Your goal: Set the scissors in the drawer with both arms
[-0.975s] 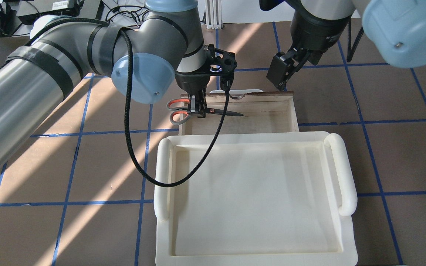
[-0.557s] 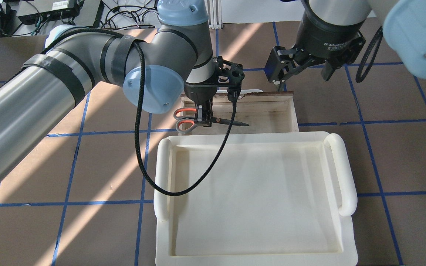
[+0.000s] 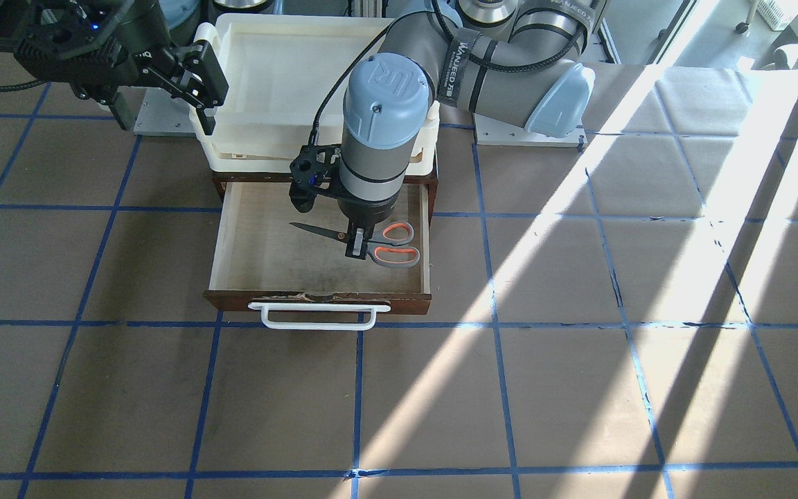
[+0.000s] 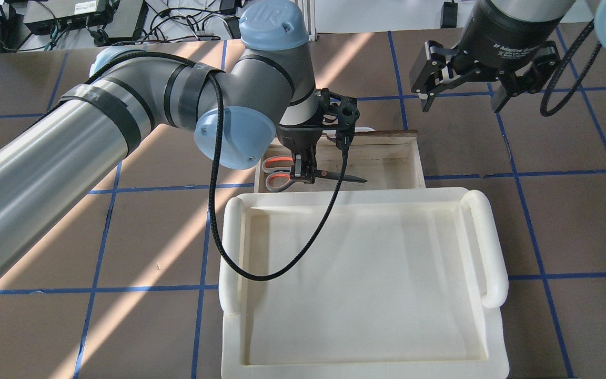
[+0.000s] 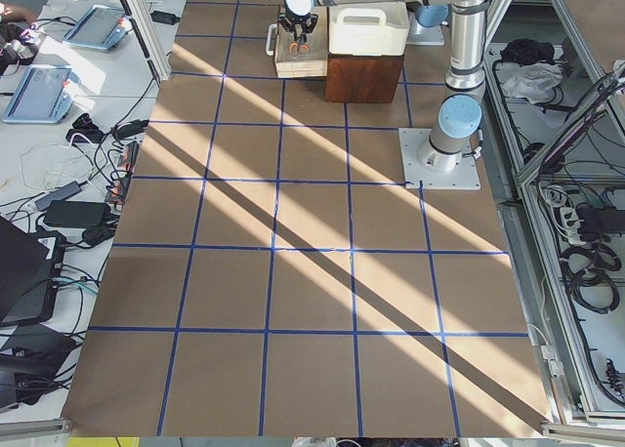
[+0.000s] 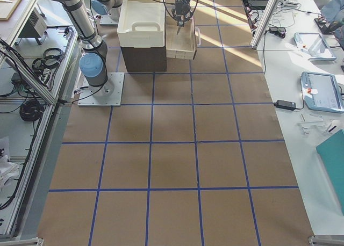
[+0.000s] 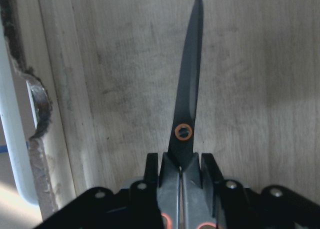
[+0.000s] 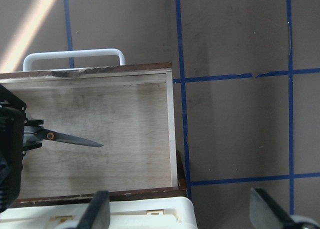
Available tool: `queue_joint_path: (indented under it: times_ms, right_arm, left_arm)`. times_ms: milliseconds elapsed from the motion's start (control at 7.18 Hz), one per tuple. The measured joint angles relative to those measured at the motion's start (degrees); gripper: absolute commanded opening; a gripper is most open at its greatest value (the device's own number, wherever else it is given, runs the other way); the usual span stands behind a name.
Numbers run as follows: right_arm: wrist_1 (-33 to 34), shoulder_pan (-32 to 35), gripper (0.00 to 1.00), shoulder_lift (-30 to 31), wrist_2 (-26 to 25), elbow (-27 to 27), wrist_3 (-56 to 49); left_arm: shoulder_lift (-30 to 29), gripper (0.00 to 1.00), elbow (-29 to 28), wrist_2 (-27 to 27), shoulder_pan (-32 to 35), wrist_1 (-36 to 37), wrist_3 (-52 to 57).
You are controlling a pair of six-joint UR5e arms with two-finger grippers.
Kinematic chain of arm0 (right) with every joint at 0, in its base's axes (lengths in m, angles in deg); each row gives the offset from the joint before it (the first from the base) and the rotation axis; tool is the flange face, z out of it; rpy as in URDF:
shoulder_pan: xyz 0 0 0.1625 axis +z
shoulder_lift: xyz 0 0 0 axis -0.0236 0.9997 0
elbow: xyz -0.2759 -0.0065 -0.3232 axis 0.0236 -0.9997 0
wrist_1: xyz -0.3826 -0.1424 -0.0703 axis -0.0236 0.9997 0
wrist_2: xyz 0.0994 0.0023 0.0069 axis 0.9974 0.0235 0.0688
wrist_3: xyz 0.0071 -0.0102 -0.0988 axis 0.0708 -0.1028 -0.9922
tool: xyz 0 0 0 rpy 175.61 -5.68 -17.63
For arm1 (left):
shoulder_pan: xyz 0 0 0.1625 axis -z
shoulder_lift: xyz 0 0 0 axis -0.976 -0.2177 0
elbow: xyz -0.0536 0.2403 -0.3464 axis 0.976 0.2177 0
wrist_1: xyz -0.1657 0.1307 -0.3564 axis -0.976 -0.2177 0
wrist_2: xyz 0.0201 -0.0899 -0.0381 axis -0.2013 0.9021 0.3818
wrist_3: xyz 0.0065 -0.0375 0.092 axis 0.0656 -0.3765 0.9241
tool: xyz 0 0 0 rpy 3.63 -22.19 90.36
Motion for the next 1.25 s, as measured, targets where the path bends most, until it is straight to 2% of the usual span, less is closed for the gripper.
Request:
queue_joint_path:
  times_ms: [139,279,418,557,975,1254]
  right_arm:
    - [0.5,-1.0,1.00,0.2,0.1,0.3,0.1]
    - [0.8,-1.3,1.00,0.3,0.2,0.5,0.2]
    - [1.2,-0.7,1.00,0.3,0.2,0.5,0.2]
    - [1.9,0.9,1.00,0.0,0.1,0.6,0.4]
    - [3.4,3.4,1.00,-0.6,-0.2,1.0,-0.2]
    - [3.3,3.5,1.00,-0.6,-0.7,1.1,-1.0]
  left_arm:
    - [-0.5,0.00,0.0,0.1,0.1,0.5,0.1]
    - [-0.9,0.07,0.1,0.1,0.2,0.9,0.2]
    - [-1.2,0.50,0.1,0.1,0.2,1.2,0.2]
    - [-1.3,0.87,0.1,0.0,0.3,1.2,0.1]
    - [0.4,0.90,-0.2,-0.8,0.5,1.1,-1.0]
    - [2.7,0.90,-0.9,-0.9,0.1,0.0,-6.6]
